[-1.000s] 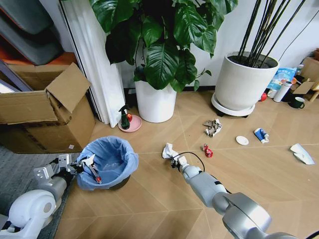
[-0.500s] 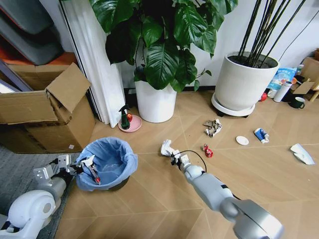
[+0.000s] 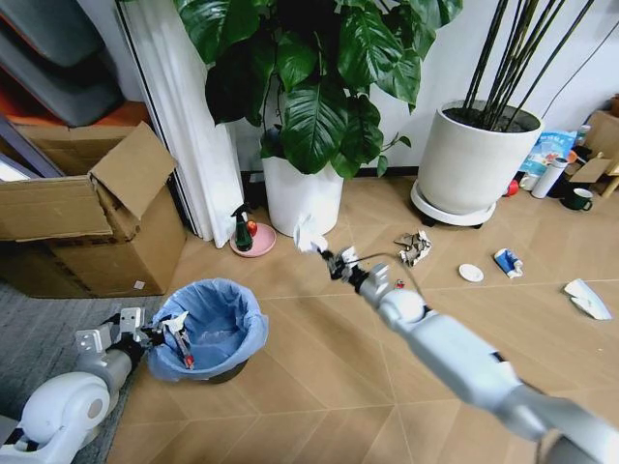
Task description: Pick up the trash bin and place the garbage on the floor into it.
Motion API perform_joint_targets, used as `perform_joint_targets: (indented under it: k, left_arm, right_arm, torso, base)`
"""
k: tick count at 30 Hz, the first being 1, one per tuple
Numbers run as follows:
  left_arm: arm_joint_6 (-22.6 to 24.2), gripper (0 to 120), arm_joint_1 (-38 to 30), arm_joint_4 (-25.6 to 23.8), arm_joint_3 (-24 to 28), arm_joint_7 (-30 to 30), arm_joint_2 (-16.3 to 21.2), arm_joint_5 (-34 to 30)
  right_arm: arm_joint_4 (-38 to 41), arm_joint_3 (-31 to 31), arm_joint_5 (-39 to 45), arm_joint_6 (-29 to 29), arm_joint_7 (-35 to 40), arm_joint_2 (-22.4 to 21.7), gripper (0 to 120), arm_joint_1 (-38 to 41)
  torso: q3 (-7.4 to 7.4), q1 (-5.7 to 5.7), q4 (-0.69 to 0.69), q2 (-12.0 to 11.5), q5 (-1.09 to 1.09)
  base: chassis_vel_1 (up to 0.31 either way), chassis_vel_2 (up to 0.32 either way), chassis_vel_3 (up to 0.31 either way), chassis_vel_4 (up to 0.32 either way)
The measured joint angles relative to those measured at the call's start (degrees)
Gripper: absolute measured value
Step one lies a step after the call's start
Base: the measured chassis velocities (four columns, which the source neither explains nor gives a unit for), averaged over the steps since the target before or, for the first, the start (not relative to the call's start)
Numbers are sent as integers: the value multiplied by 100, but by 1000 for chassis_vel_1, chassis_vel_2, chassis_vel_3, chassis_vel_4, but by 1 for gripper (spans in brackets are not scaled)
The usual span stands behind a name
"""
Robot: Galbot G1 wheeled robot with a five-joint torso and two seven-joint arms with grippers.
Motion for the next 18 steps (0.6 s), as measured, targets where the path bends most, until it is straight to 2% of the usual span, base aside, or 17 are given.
perform_joint_targets:
  k: [2,3,6,9,13,18]
  left_arm:
    - [-19,1,-81,-3,139,1,55,-23]
    - [-19,1,-81,-3,139,1,55,-23]
    - [-62,1,-290,-12,466,3,202,-121]
    - [-91,1,-376,7,620,31,269,-132]
    - [-133,1,-482,48,761,108,307,-133]
    - [-172,1,-629,92,842,167,313,-157]
  right_arm:
    - [560,-16,332,27,-71,-264,0,-20]
    - [560,-16,332,27,-71,-264,0,-20]
    - [1507,-108,877,141,-284,-673,0,10]
    - [1860,-274,1093,218,-435,-807,0,93]
    - [2021,-617,1228,340,-681,-802,0,231]
    - [1698,-1085,1279,467,-1058,-518,0,419]
  torso:
    - [0,0,0,0,-1]
    - [0,0,0,0,-1]
    - [0,0,-2,0,-1]
    - [0,0,-2,0,-2]
    - [0,0,0,0,-2]
    - [0,0,0,0,-2]
  base:
    - [0,0,0,0]
    - [0,0,0,0]
    - [0,0,0,0]
    - [0,0,0,0]
    - [0,0,0,0]
    - [0,0,0,0]
